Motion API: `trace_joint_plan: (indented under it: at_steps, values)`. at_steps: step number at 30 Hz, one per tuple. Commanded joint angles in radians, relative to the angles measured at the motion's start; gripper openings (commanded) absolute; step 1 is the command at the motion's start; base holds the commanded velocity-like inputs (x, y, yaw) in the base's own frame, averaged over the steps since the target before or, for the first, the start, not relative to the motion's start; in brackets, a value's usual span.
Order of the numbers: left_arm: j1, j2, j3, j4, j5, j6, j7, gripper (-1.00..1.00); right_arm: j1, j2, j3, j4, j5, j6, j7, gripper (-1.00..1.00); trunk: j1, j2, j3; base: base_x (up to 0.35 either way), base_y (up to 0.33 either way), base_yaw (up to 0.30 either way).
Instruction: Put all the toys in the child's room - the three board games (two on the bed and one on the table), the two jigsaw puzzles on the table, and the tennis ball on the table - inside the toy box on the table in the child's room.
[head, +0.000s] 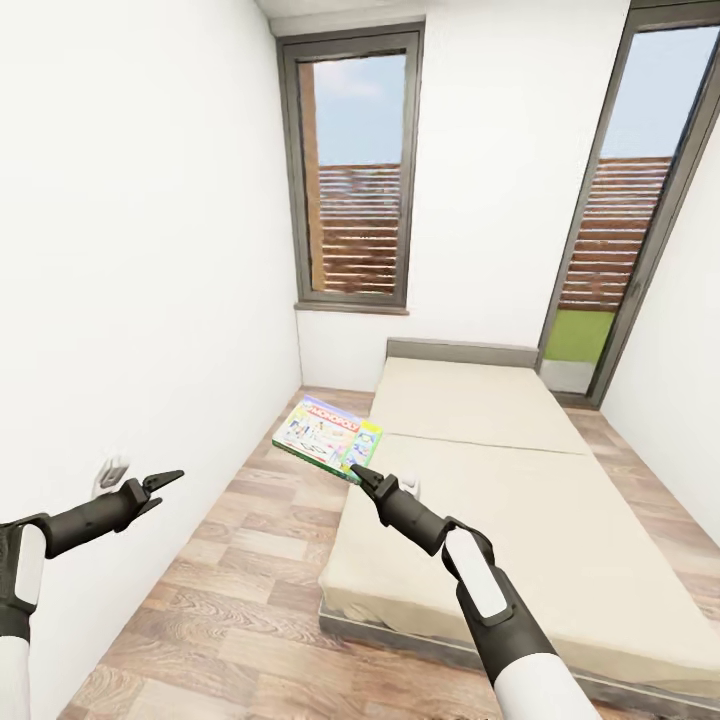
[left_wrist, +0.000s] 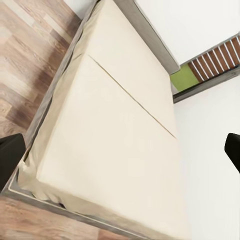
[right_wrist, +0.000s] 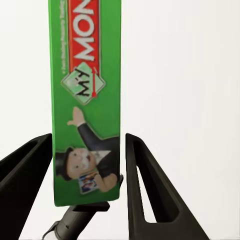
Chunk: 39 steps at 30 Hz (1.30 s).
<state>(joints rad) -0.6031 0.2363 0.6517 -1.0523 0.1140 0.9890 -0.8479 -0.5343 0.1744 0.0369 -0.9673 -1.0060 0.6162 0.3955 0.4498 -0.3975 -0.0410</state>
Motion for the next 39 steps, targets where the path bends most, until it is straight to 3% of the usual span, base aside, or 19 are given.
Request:
trace_joint_plan:
  at_steps: [1,20,39]
  values:
    - [-0.001,0.0,0.001,0.0,0.003,0.007,0.0,1.0,-0.001,0.0,-0.001,0.0,-0.006,0.005,0.0,-1.0,0.0,-0.002,-0.002,-0.256,-0.195,0.263]
    - [-0.001,-0.001,0.002,0.0,0.003,0.005,0.0,1.0,-0.001,-0.002,-0.002,0.001,-0.011,0.005,0.0,-1.0,0.0,-0.002,-0.002,-0.056,-0.212,0.283]
    - [-0.001,-0.001,0.0,0.0,0.003,0.004,0.0,1.0,-0.001,-0.007,-0.003,-0.001,-0.012,0.006,0.002,-1.0,0.0,-0.002,-0.002,-0.013,-0.086,0.286]
